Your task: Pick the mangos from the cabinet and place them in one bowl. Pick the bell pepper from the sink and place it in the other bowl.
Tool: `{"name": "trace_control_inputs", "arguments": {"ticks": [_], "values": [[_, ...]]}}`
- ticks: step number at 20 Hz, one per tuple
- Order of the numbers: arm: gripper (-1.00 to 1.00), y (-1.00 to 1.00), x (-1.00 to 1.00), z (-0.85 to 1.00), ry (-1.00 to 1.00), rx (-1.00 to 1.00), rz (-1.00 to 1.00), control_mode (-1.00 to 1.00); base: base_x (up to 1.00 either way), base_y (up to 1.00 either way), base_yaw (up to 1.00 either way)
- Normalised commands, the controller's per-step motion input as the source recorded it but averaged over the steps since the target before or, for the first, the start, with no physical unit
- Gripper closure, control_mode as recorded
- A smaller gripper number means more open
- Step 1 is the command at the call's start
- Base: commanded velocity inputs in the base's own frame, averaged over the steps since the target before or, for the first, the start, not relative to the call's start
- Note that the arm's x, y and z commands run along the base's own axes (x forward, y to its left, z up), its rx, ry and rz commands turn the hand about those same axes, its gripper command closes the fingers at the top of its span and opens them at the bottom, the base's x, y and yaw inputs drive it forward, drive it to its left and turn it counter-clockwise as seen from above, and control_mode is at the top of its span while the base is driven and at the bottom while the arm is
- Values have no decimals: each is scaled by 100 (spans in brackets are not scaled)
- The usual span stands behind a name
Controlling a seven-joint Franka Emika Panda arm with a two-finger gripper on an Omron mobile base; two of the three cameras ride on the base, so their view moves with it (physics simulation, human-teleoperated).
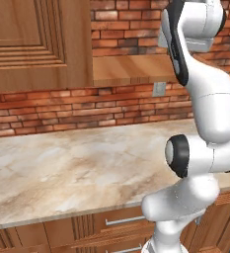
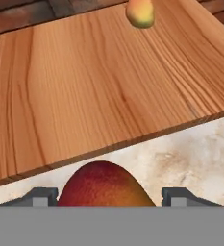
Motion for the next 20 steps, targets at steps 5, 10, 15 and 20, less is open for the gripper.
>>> {"name": "trace_control_inputs", "arguments": {"ticks": [5, 10, 15, 20], "values": [[100, 57, -100, -24, 2, -2, 3, -100, 0, 0, 0], [100, 27, -100, -40, 1, 0, 2, -100, 0, 0, 0], [100, 16, -99, -48, 3, 0, 0, -100, 0, 0, 0], [100, 3, -36, -27, 2, 1, 0, -100, 0, 0, 0]]}}
